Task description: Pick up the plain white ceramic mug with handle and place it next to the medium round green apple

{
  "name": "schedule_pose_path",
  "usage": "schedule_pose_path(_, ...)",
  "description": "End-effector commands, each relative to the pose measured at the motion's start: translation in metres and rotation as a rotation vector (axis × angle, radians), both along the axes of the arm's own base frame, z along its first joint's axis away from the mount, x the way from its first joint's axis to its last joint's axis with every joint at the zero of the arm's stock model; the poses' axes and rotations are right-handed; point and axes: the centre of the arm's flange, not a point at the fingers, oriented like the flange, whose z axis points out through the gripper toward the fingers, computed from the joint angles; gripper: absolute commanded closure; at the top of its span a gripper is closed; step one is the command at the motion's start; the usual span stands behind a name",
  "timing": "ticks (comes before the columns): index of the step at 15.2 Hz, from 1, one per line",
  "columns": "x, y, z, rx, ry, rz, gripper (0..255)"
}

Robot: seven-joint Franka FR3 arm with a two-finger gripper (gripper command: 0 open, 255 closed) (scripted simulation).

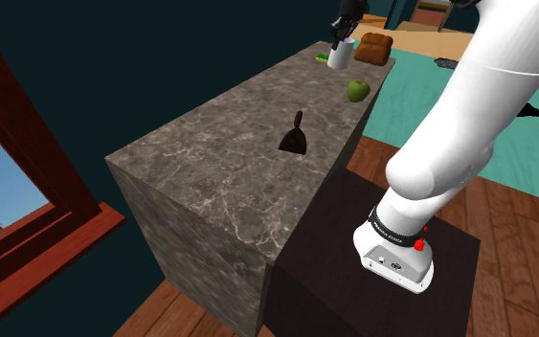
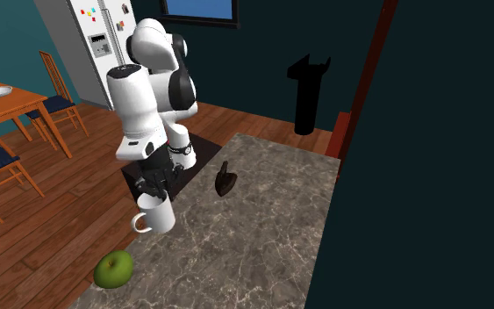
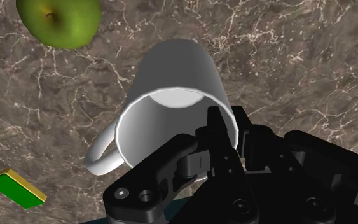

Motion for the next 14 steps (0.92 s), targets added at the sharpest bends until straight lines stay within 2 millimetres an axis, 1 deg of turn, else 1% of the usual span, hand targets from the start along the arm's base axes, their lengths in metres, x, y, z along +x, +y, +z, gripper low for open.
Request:
schedule_pose_path(1, -0.013, -0.024, 0.001, 0.0, 0.0, 0.002, 255)
schedule_pose_path(3, -0.026, -0.047, 0.001, 0.0, 0.0, 0.002, 255)
schedule_pose_path(4, -0.037, -0.069, 0.001, 0.0, 0.0, 0.002, 255)
schedule_pose_path(14, -0.037, -0.069, -0.051, 0.0, 0.0, 0.002, 255)
